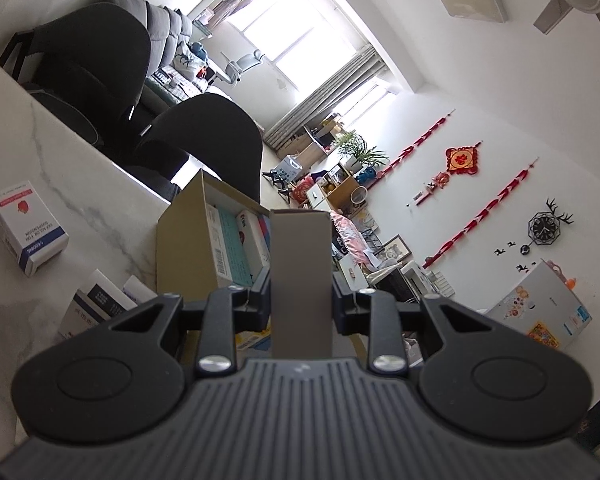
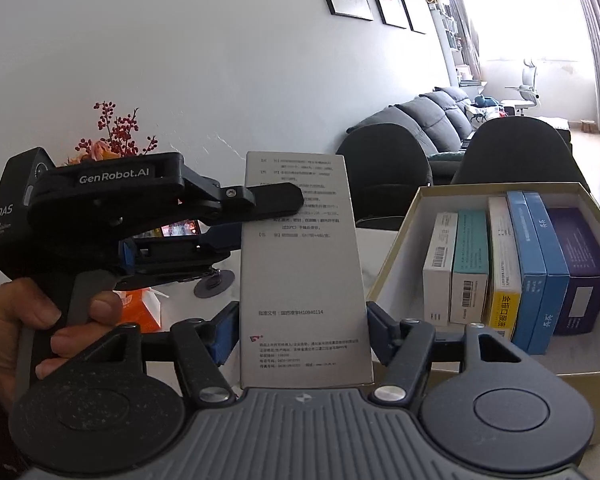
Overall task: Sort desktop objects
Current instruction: 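Close the right gripper on the white box while the left gripper opens and releases it, then carry the white box with the right gripper over the beige box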
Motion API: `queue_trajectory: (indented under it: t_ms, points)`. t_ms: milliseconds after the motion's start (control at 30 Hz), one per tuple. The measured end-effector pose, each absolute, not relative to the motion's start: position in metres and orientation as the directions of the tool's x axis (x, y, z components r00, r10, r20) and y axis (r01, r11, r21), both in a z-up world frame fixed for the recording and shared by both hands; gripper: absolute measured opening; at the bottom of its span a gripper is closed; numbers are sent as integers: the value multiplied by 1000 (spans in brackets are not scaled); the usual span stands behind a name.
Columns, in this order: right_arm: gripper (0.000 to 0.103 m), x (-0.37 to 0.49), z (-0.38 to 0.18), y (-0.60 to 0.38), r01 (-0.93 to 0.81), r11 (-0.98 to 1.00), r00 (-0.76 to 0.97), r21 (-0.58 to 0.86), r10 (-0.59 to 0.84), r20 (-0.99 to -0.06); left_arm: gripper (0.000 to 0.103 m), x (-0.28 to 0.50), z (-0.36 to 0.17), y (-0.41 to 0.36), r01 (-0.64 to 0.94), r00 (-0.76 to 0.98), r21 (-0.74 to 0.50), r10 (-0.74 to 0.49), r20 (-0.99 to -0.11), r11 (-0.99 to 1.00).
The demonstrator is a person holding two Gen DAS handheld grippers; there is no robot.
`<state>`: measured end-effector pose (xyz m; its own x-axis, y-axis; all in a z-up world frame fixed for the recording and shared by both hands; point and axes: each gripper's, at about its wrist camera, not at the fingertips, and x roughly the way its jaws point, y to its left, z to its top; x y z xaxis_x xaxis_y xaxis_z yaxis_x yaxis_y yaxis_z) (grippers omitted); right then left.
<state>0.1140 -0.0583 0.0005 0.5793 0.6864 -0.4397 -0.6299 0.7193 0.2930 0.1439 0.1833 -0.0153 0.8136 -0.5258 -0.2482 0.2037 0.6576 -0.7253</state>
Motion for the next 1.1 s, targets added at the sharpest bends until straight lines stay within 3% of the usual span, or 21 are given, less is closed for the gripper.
queue_trajectory:
  t_ms: [433,633,700,800,967,1100]
  points:
    - [65,115,-3,-56,-620,731,583,286,672,-456,29,144,-21,185,202,798,-734,-543,-261,649]
    - [65,116,-5,-57,-610,745,593,271,656,-467,52,139,-20,183,200,806,-707,-524,-275,678]
    - [65,117,-5,-59,-605,751,599,265,649,-470,69,136,-18,183,203,810,-703,-521,-271,681]
    - [65,119,-4,-60,-598,762,610,249,634,-475,84,131,-14,182,208,817,-692,-511,-266,692]
    - [65,122,-3,-66,-582,779,626,233,612,-483,97,123,-11,181,213,827,-663,-493,-269,718]
    - [65,124,-3,-70,-569,792,638,220,594,-490,100,117,-12,181,203,837,-651,-475,-272,731]
